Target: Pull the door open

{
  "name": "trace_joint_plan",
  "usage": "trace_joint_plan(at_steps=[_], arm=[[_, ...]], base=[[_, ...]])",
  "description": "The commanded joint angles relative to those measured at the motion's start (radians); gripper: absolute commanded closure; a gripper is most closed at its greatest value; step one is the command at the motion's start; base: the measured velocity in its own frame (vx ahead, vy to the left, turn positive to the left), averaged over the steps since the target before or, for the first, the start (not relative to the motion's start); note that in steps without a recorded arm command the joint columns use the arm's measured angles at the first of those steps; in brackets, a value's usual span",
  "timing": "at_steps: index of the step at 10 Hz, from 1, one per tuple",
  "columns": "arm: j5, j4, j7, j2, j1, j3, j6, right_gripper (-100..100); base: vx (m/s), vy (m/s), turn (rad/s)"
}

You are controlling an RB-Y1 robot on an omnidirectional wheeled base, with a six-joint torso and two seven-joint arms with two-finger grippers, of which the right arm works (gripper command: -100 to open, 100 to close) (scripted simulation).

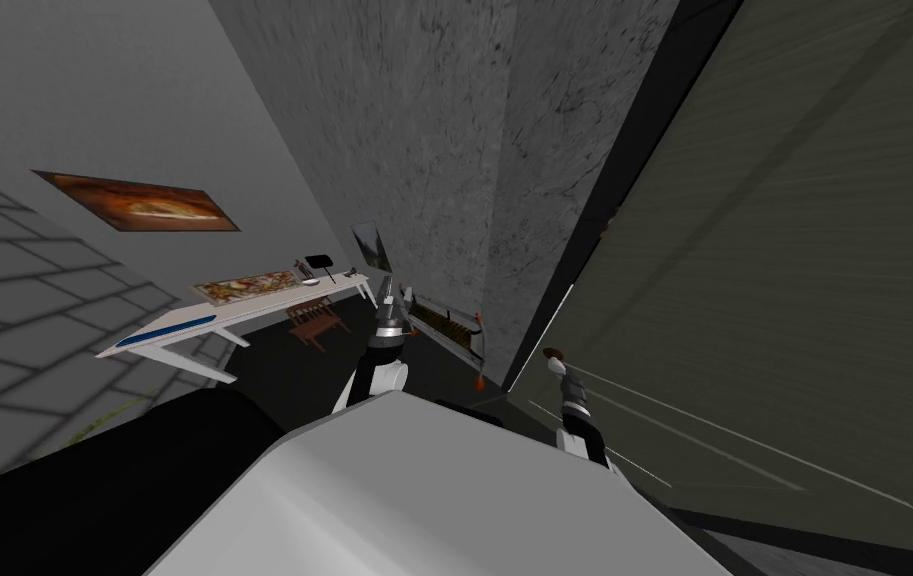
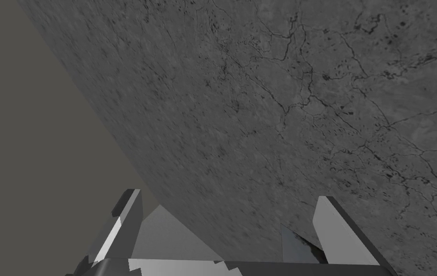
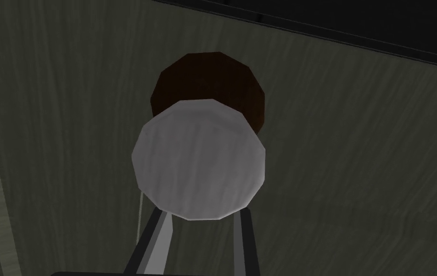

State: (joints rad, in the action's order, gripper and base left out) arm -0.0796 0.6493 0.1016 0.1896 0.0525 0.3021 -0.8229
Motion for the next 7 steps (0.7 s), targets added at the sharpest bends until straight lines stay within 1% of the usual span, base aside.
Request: trace_joint_plan(at_steps=[1, 2, 3, 4, 5, 7], arm=[[-0.008, -0.002, -0.050, -0.014, -0.004, -0.018, -0.001, 100], [-0.008, -0.002, -0.057, -0.014, -0.004, -0.018, -0.001, 100], [-0.021, 0.003, -0.098, -0.011, -0.011, -0.020, -0.001, 100], [-0.034, 0.008, -0.125, -0.009, -0.017, -0.021, 0.000, 100], [-0.034, 0.008, -0.140, -0.009, -0.017, -0.021, 0.000, 100], [-0.034, -0.001, -0.140, -0.009, -0.017, -0.021, 0.000, 100]], base=[[-0.040, -0.017, 0.087], [-0.034, -0.001, 0.038], [-0.037, -0.008, 0.094], [-0.046, -0.022, 0.156], [-0.030, -0.015, 0.046], [-0.007, 0.005, 0.000]])
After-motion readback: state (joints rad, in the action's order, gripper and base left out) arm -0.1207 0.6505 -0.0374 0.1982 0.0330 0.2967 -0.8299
